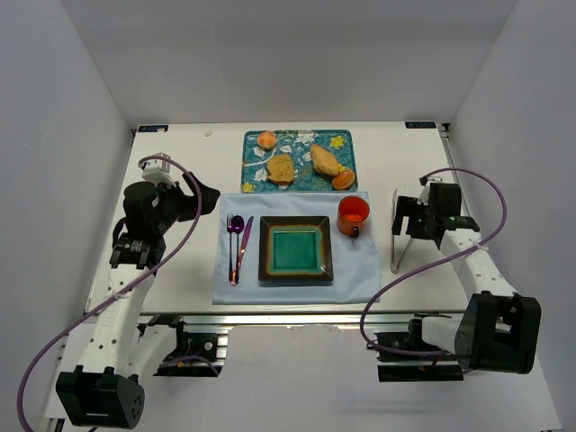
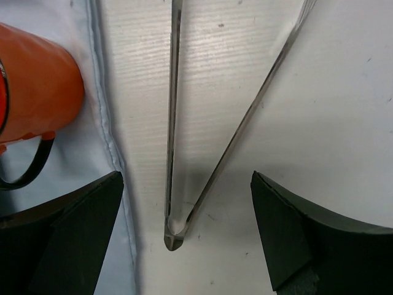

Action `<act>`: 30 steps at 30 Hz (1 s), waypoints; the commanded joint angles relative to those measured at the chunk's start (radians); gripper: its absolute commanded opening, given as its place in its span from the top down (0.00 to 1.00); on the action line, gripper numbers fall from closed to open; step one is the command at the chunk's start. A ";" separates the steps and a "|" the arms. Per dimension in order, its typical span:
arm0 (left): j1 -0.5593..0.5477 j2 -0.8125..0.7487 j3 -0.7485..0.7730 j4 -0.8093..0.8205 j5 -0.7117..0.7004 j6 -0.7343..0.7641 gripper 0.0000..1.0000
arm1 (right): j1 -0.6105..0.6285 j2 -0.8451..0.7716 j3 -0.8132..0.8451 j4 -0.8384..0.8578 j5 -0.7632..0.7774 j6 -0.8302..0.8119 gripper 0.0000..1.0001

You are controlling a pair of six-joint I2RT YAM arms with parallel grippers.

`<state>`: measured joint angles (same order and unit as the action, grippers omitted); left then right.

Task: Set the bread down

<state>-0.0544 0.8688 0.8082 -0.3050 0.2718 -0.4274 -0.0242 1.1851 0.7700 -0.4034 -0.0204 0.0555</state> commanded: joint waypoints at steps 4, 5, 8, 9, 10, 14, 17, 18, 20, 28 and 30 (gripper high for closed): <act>0.001 0.002 0.003 0.018 0.017 -0.011 0.05 | -0.002 0.018 -0.070 0.047 0.037 0.156 0.11; 0.001 0.006 0.003 0.020 0.018 -0.013 0.05 | -0.002 0.021 -0.080 0.051 0.042 0.164 0.11; 0.001 0.009 0.005 0.020 0.020 -0.016 0.05 | -0.002 0.031 -0.112 0.070 0.039 0.170 0.11; 0.001 0.012 0.005 0.020 0.018 -0.017 0.05 | -0.002 0.039 -0.118 0.078 0.042 0.172 0.11; 0.001 0.012 0.006 0.020 0.018 -0.020 0.05 | -0.002 0.044 -0.130 0.087 0.046 0.175 0.11; 0.001 0.007 0.002 0.018 0.020 -0.028 0.05 | -0.002 0.068 -0.153 0.143 0.079 0.182 0.11; 0.001 0.001 -0.003 0.018 0.018 -0.034 0.05 | -0.002 0.100 -0.166 0.204 0.086 0.194 0.11; 0.001 -0.002 -0.006 0.018 0.020 -0.037 0.05 | -0.002 0.117 -0.169 0.234 0.091 0.198 0.11; 0.001 -0.007 -0.007 0.017 0.017 -0.040 0.05 | -0.002 0.136 -0.167 0.258 0.100 0.204 0.11; 0.001 -0.030 -0.009 -0.005 -0.002 -0.047 0.05 | 0.000 0.215 -0.164 0.327 0.145 0.216 0.18; 0.001 -0.042 -0.010 -0.009 -0.008 -0.047 0.05 | 0.000 0.225 -0.160 0.330 0.145 0.219 0.24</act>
<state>-0.0544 0.8581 0.8062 -0.3077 0.2749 -0.4706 -0.0238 1.3815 0.6071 -0.1009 0.1028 0.2504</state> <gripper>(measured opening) 0.953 0.781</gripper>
